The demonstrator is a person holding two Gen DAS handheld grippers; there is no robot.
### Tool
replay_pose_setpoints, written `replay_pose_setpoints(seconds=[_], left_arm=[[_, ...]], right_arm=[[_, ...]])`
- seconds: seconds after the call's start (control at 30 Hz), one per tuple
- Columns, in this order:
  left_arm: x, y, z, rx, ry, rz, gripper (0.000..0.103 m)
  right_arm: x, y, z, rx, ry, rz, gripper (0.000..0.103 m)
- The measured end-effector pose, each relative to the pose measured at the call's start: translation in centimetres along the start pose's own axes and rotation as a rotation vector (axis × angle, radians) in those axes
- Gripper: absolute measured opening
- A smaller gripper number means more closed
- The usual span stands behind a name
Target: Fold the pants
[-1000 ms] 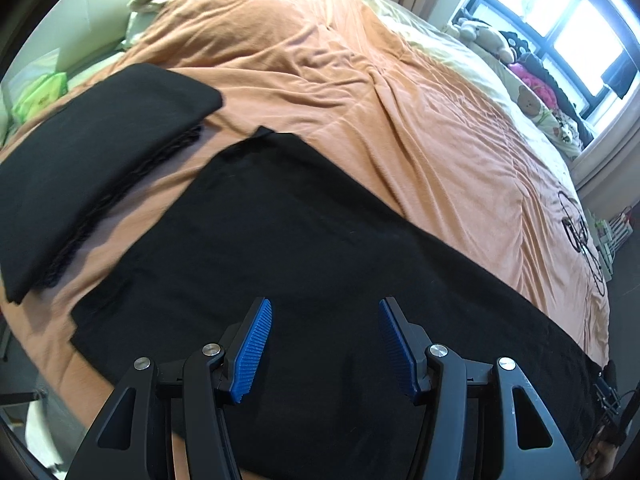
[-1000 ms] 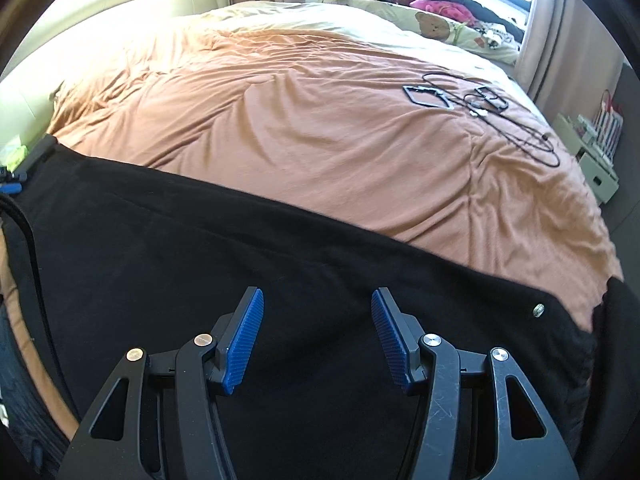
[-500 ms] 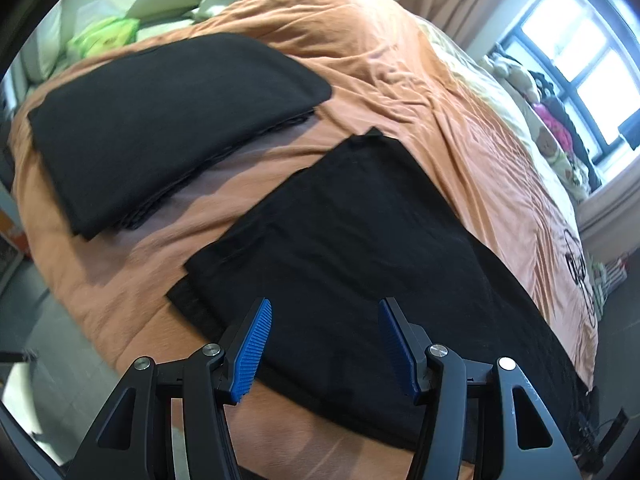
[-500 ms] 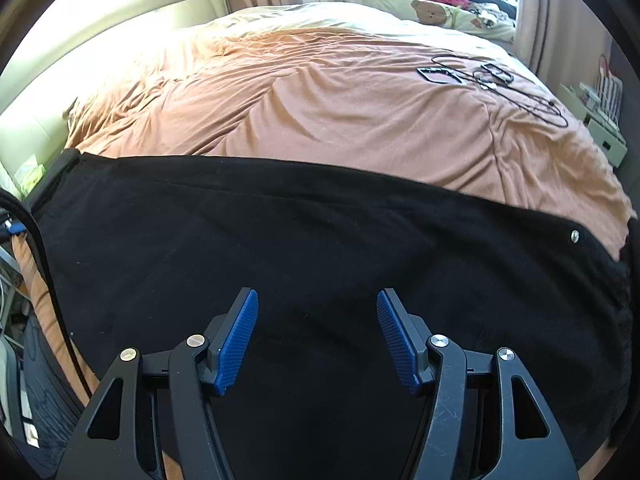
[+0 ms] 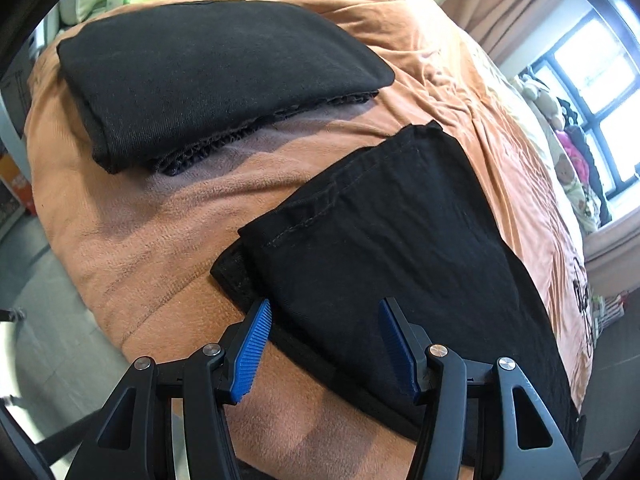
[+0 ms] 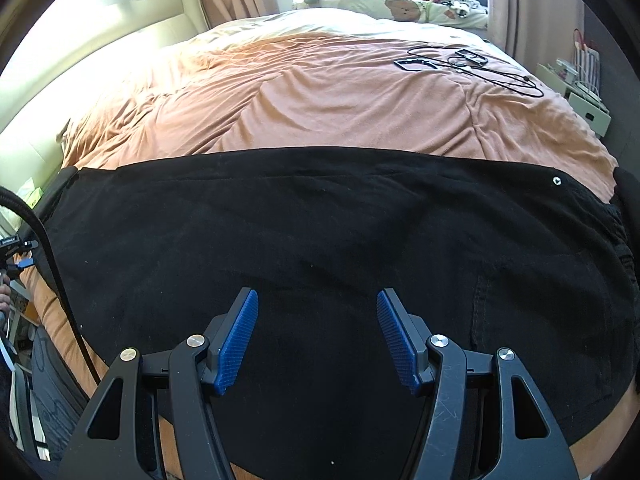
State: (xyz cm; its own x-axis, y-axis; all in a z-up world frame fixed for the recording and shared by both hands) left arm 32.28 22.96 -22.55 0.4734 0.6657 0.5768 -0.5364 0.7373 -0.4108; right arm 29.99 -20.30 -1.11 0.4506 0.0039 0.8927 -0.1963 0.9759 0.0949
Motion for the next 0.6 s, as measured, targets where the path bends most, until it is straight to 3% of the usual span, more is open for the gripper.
replay_pose_setpoints(seconds=[0.07,0.13,0.17,0.2,0.43,0.6], left_arm=[[0.3,0.1,-0.2,0.008,-0.026,0.006,0.057],[0.7,0.5,-0.4,0.033,-0.046,0.017,0.036],[0.8,0.8,-0.4,0.044,-0.045,0.031,0.015],[0.9,1.1,-0.3,0.033,-0.046,0.051,0.003],[1.6,2.0,2.5,-0.002,-0.113,0.059,0.002],[0.9,3.1,0.6,0.009,-0.023,0.088,0.005]], right_arm=[[-0.1,0.1,0.2,0.002,-0.006,-0.006,0.06],[-0.2,0.2,0.2,0.005,-0.008,-0.006,0.06],[-0.3,0.3,0.1,0.006,-0.007,-0.007,0.06],[-0.3,0.4,0.0,0.008,-0.007,-0.009,0.06],[-0.6,1.2,-0.7,0.033,0.0,-0.002,0.06],[-0.5,1.9,-1.4,0.05,0.006,0.001,0.06]])
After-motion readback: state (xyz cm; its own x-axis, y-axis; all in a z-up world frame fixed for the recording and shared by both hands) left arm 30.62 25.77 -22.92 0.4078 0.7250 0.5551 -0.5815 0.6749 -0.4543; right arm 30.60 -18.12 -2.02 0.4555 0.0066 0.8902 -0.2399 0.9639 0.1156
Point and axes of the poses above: each gripper's, at about its wrist camera, not at the fingertips, and z roughly against the way its jaws point, y to its left, x to its top, the point moved 7 cm from there along -z, roughly the way its jaws point, and after that the axes turned 14 degrees about -y, right-handed, at the moved point
